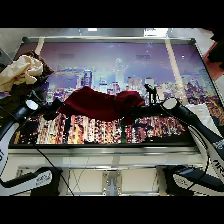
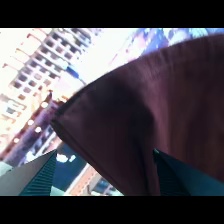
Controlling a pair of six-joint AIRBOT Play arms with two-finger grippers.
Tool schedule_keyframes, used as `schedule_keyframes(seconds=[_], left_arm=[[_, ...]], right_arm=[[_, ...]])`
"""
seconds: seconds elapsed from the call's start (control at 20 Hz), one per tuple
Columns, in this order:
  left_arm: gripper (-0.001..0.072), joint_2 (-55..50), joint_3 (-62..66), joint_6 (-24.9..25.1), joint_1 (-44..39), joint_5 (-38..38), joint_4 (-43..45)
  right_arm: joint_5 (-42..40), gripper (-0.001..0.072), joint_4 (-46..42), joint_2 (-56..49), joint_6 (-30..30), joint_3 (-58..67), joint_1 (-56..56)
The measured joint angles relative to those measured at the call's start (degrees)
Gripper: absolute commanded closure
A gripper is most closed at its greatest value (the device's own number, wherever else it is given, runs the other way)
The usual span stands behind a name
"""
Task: Fold the shirts.
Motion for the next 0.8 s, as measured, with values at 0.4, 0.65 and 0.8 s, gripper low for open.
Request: schedule_keyframes(seconds=[0.4,0.65,0.8], left_arm=[[0.0137,-1.9,0.2,3.3,3.0,0.2,-3.2],[0.019,-4.3,0.3,7.6,3.2,1.1,-8.9],[0.0434,-6.5,0.3,10.5,3.3,1.4,-12.5]], right_arm=[[-1.0,0.0682,-1.0,0.6,-0.1,0.5,-0.6],[-1.3,0.0682,-1.0,0.6,0.0,0.5,-0.6],[-1.4,0.0681,-0.9,0.6,0.0,0.5,-0.6]])
